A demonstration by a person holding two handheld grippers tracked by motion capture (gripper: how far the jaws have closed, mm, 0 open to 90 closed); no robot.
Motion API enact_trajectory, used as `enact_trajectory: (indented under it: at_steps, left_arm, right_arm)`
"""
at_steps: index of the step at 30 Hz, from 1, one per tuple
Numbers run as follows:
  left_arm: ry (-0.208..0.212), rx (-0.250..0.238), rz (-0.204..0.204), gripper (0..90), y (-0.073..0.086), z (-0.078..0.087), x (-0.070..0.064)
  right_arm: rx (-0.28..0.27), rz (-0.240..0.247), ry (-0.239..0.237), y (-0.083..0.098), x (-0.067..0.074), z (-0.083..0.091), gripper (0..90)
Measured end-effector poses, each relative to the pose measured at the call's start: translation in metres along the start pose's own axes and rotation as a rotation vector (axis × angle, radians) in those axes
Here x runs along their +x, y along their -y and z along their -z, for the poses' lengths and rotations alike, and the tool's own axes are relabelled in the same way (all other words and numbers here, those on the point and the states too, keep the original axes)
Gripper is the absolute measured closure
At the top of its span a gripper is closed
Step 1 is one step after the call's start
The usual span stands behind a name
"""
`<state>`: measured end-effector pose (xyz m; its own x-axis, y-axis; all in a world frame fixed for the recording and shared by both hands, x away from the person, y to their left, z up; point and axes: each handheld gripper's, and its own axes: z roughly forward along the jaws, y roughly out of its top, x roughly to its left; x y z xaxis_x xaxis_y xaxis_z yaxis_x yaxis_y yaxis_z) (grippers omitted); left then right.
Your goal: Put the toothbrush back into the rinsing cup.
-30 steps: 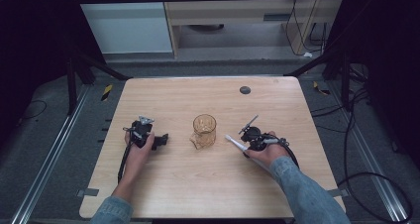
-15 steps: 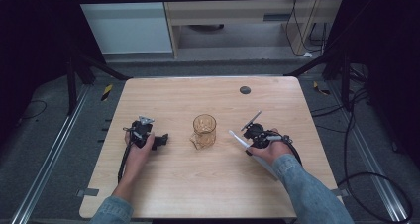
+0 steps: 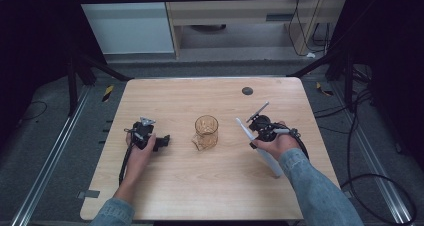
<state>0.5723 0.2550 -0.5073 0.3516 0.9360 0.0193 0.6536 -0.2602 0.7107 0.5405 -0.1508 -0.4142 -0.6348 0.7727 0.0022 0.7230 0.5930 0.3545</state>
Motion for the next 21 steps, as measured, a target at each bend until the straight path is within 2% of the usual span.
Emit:
enact_trajectory:
  at_steps: [6, 9, 15, 21]
  left_arm:
    - [0.0, -0.001, 0.001, 0.0, 0.0, 0.0, 0.0]
    - [0.0, -0.001, 0.002, 0.0, 0.0, 0.0, 0.0]
    - [0.0, -0.001, 0.001, 0.0, 0.0, 0.0, 0.0]
    - [0.0, -0.001, 0.001, 0.0, 0.0, 0.0, 0.0]
  right_arm:
    - [-0.041, -0.005, 0.013, -0.005, -0.005, 0.018, 67.8]
    - [-0.065, -0.024, 0.02, -0.008, -0.009, 0.028, 67.8]
    - [-0.14, -0.053, 0.042, -0.013, -0.017, 0.048, 67.7]
    - [-0.228, -0.097, 0.059, -0.016, -0.025, 0.056, 67.8]
